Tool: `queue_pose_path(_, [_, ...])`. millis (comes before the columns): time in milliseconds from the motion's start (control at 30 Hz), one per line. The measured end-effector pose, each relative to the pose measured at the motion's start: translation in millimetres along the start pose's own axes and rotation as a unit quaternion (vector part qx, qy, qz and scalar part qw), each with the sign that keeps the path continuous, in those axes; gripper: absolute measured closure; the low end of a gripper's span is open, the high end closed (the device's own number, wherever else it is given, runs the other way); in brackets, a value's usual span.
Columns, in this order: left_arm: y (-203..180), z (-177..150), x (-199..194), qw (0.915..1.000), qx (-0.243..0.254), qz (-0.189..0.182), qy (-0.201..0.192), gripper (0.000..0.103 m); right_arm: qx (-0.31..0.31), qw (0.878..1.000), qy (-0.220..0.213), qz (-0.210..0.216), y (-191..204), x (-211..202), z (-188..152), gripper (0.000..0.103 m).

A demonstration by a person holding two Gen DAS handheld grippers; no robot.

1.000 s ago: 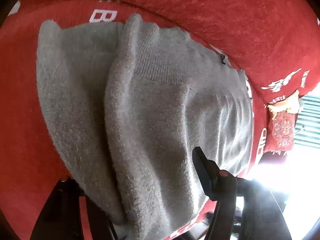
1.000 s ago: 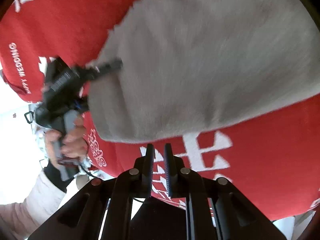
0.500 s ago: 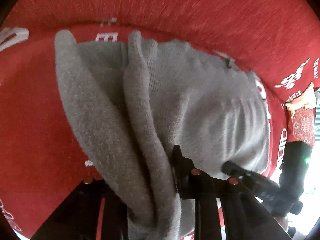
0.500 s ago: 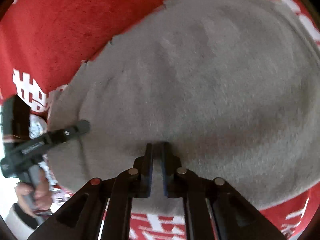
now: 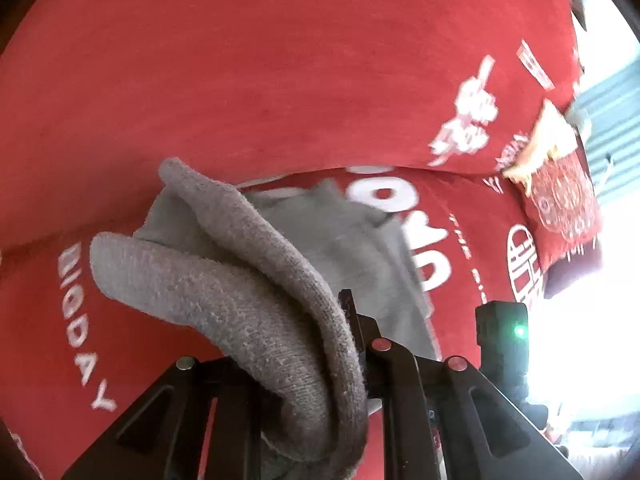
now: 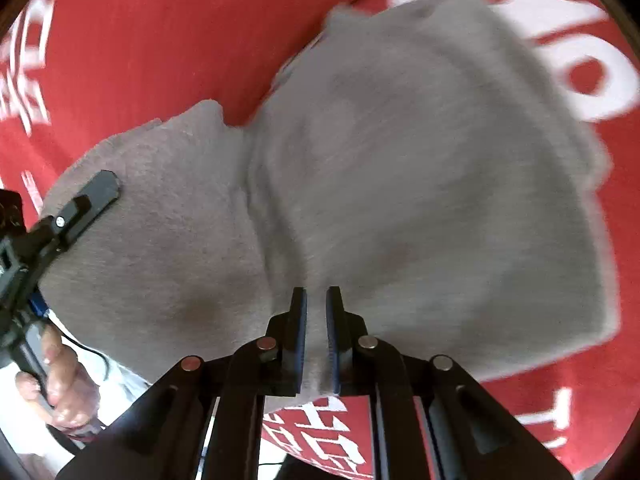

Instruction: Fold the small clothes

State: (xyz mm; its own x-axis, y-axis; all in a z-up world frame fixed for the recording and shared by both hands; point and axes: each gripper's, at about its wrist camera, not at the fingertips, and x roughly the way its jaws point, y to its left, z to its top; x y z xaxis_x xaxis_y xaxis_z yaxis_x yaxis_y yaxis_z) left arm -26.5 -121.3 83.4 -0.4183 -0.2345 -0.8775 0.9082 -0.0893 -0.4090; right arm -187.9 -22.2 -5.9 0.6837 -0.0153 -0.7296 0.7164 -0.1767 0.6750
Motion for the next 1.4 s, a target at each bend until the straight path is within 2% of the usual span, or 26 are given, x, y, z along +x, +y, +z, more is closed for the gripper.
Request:
queue_pose_path(100, [-45, 11, 35, 0.9994, 0.03, -0.001, 0.019, 0.085, 0.046, 0.998, -0.021, 0.029, -32, -26, 7, 0.092])
queue_pose_path(200, [-77, 11, 79, 0.9966, 0.061, 0.029, 0.046, 0.083, 0.086, 0.995, -0.027, 0.045, -67, -39, 9, 0.088])
queue_pose_path(233, [-84, 10, 93, 0.9951, 0.071, 0.04, 0.056, 0.077, 0.098, 0.994, -0.026, 0.051, -77, -40, 9, 0.088])
queue_pose_path(300, [-94, 4, 114, 0.9928, 0.082, 0.054, 0.069, 0.073, 0.121, 0.99, -0.025, 0.064, -92, -37, 7, 0.088])
queue_pose_path(400, [-108, -2, 118, 0.9913, 0.096, 0.06, 0.068, 0.073, 0.141, 0.986, -0.024, 0.086, -104, -31, 4, 0.088])
queue_pose_path(533, [-131, -9, 102, 0.9873, 0.144, 0.036, 0.056, 0.073, 0.145, 0.984, -0.022, 0.096, -112, -33, 6, 0.088])
queue_pose_path(567, [-134, -10, 97, 0.9865, 0.151, 0.029, 0.055, 0.07, 0.148, 0.984, -0.023, 0.099, -112, -33, 7, 0.088])
queue_pose_path(600, [-137, -11, 88, 0.9868, 0.154, 0.019, 0.047, 0.052, 0.153, 0.983, -0.026, 0.103, -115, -37, 8, 0.088])
queue_pose_path(633, [-135, -12, 78, 0.9883, 0.149, 0.015, 0.031, 0.029, 0.158, 0.981, -0.031, 0.108, -117, -40, 10, 0.088])
queue_pose_path(667, [-130, -10, 67, 0.99, 0.14, 0.015, 0.011, 0.023, 0.163, 0.979, -0.038, 0.118, -119, -43, 11, 0.088])
queue_pose_path(700, [-123, -10, 52, 0.9918, 0.126, 0.014, -0.017, 0.022, 0.171, 0.975, -0.05, 0.132, -122, -48, 13, 0.082])
queue_pose_path(733, [-115, -10, 44, 0.9928, 0.116, 0.017, -0.025, 0.022, 0.179, 0.972, -0.059, 0.14, -125, -52, 16, 0.069])
queue_pose_path(767, [-105, -10, 38, 0.9939, 0.103, 0.024, -0.029, 0.022, 0.187, 0.968, -0.067, 0.152, -129, -55, 18, 0.065])
queue_pose_path(833, [-77, -11, 27, 0.9953, 0.066, 0.059, -0.038, 0.022, 0.204, 0.958, -0.076, 0.188, -135, -59, 24, 0.05])
queue_pose_path(967, [-16, -21, 27, 0.9918, -0.012, 0.125, -0.023, 0.022, 0.23, 0.938, -0.083, 0.246, -149, -67, 42, 0.048])
queue_pose_path(1000, [-4, -25, 30, 0.9899, -0.028, 0.137, -0.019, 0.022, 0.236, 0.931, -0.084, 0.264, -152, -67, 47, 0.043])
queue_pose_path(1033, [5, -30, 31, 0.9884, -0.04, 0.145, -0.016, 0.022, 0.238, 0.926, -0.083, 0.28, -153, -65, 49, 0.034])
queue_pose_path(1100, [25, -38, 35, 0.9849, -0.065, 0.16, -0.012, 0.022, 0.237, 0.921, -0.076, 0.3, -152, -65, 55, 0.031])
queue_pose_path(1167, [36, -45, 38, 0.9832, -0.078, 0.165, -0.008, 0.022, 0.228, 0.927, -0.062, 0.292, -147, -63, 63, 0.031])
queue_pose_path(1200, [41, -50, 40, 0.9822, -0.084, 0.168, -0.003, 0.022, 0.213, 0.939, -0.05, 0.265, -141, -61, 70, 0.031])
queue_pose_path(1267, [44, -54, 45, 0.9815, -0.086, 0.171, 0.004, 0.022, 0.177, 0.96, -0.035, 0.216, -114, -51, 88, 0.039])
queue_pose_path(1300, [43, -56, 47, 0.9812, -0.083, 0.174, 0.007, 0.022, 0.148, 0.973, -0.027, 0.176, -103, -51, 94, 0.069])
queue_pose_path(1333, [41, -57, 48, 0.9812, -0.081, 0.175, 0.008, 0.022, 0.117, 0.984, -0.02, 0.132, -91, -52, 98, 0.085])
queue_pose_path(1367, [40, -58, 48, 0.9813, -0.078, 0.175, 0.009, 0.022, 0.088, 0.991, -0.022, 0.1, -80, -55, 101, 0.085])
queue_pose_path(1400, [37, -58, 46, 0.9821, -0.075, 0.172, 0.007, 0.022, 0.054, 0.994, -0.032, 0.088, -66, -63, 101, 0.085])
